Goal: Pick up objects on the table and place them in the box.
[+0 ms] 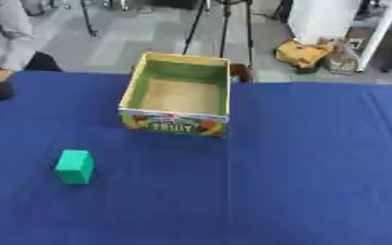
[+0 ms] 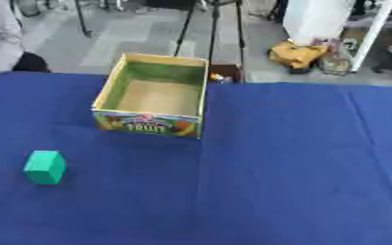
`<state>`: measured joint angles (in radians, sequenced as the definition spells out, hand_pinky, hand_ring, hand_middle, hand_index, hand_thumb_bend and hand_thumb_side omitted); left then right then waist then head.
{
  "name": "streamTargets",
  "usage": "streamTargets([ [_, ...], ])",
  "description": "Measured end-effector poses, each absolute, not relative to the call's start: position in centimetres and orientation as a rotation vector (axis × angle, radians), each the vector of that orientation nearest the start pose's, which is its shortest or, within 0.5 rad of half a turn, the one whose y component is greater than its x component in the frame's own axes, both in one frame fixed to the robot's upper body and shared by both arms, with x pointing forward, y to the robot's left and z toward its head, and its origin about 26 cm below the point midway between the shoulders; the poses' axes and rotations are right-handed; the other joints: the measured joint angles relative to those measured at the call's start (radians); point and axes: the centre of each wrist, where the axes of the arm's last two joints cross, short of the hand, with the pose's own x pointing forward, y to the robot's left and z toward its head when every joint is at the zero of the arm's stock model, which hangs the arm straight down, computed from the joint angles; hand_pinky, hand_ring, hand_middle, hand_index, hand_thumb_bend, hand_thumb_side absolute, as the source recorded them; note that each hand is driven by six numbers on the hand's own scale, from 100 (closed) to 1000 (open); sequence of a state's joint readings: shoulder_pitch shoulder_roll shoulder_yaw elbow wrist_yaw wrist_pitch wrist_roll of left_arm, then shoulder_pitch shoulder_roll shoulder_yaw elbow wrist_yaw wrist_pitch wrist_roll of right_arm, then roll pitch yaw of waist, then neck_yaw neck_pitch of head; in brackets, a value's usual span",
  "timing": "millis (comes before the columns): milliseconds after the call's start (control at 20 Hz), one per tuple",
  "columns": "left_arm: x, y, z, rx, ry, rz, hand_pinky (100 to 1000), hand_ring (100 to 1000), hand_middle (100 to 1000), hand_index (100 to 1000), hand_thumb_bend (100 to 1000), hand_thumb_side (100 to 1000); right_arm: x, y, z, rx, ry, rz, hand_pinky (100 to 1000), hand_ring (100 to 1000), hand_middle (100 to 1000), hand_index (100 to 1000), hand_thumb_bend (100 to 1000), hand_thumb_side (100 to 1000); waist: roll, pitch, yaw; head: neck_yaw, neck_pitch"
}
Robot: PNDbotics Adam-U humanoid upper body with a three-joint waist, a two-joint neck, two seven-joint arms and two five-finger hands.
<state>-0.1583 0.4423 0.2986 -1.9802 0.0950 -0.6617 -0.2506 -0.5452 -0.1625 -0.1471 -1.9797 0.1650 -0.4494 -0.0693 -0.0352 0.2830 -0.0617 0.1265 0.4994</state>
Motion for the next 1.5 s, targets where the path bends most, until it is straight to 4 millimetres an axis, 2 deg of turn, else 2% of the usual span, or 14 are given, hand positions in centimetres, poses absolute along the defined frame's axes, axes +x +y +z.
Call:
streamTargets([
  [650,27.1,36.5,19.7,-0.476,3.301,0.862,858,866,894,1000,100,758,31.8,-24.6,26.2,0.310,3.281,-0.208,826,900,609,858,100,1000,-0.004,0.000,0.000,-0.023,0.001],
  [1050,26.3,38.1,20.4,-0.631,3.162,1.165,860,879,913,1000,100,755,31.8,-24.6,26.2,0.310,3.282,-0.207,826,900,609,858,100,1000,-0.004,0.000,-0.001,-0.068,0.015],
  [1500,26.0,38.6,21.0,-0.803,2.988,1.498,878,914,939,1000,100,790,31.8,-24.6,26.2,0.311,3.283,-0.206,826,899,609,857,100,1000,-0.006,-0.001,-0.002,-0.082,0.037],
])
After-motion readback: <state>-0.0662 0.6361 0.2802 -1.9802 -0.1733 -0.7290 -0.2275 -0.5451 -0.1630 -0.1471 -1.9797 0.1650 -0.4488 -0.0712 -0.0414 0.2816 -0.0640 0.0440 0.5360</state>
